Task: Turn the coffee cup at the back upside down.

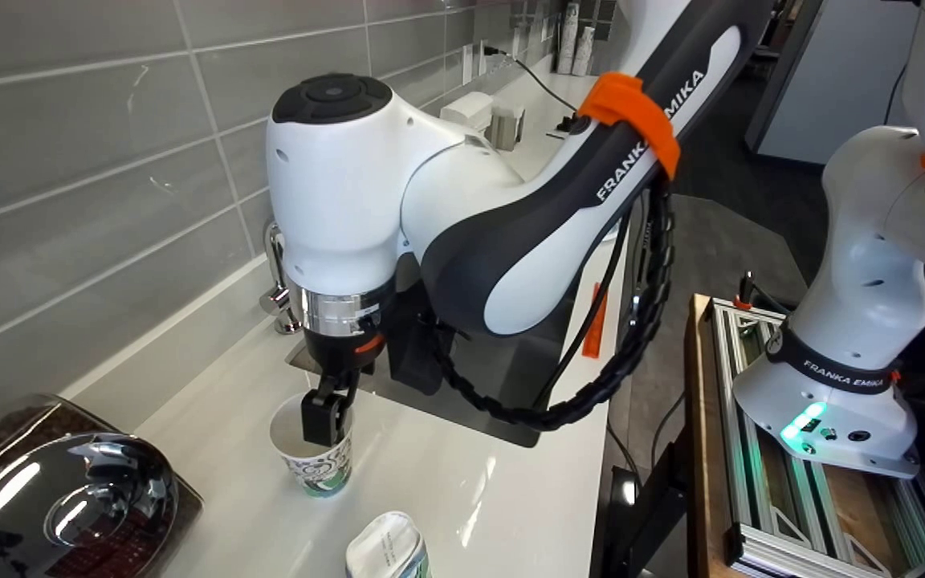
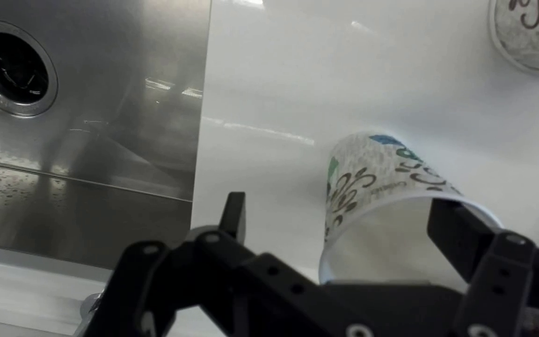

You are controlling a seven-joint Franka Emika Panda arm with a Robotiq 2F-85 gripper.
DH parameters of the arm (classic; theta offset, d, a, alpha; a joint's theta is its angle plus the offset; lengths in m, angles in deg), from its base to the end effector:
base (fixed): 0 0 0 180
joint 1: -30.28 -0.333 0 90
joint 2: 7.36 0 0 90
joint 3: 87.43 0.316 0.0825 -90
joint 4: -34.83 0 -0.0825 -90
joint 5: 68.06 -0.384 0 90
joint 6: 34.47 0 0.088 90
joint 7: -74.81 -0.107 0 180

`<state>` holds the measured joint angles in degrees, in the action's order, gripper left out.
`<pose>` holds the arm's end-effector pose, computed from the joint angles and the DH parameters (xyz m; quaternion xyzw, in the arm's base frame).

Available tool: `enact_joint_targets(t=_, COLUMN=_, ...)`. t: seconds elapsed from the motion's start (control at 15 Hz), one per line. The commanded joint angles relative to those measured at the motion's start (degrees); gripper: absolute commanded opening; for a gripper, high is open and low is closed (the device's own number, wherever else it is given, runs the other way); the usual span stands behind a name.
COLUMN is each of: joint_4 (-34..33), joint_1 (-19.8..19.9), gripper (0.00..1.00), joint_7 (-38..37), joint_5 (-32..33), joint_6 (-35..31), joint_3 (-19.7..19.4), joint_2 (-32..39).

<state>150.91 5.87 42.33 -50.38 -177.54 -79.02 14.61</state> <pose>0.5131 0.3297 0.2681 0.9897 0.1150 0.0787 0.0339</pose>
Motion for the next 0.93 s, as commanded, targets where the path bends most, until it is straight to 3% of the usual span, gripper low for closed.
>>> enact_joint_targets(t=0.0, joint_4=1.5, joint_1=-0.3, gripper=1.0, joint_7=2.3, joint_5=-1.3, joint_6=0.5, joint_3=0.2, joint_2=-1.1)
enact_joint_targets(t=0.4, joint_4=4.0, joint_1=0.1, gripper=1.0, joint_7=3.9, joint_5=-2.4, joint_6=2.2, joint_3=0.7, joint_2=-3.3)
enact_joint_targets(t=0.87, joint_4=4.8, joint_1=0.7, gripper=1.0, joint_7=5.1, joint_5=-4.1, joint_6=8.7, joint_3=1.4, joint_2=-4.5)
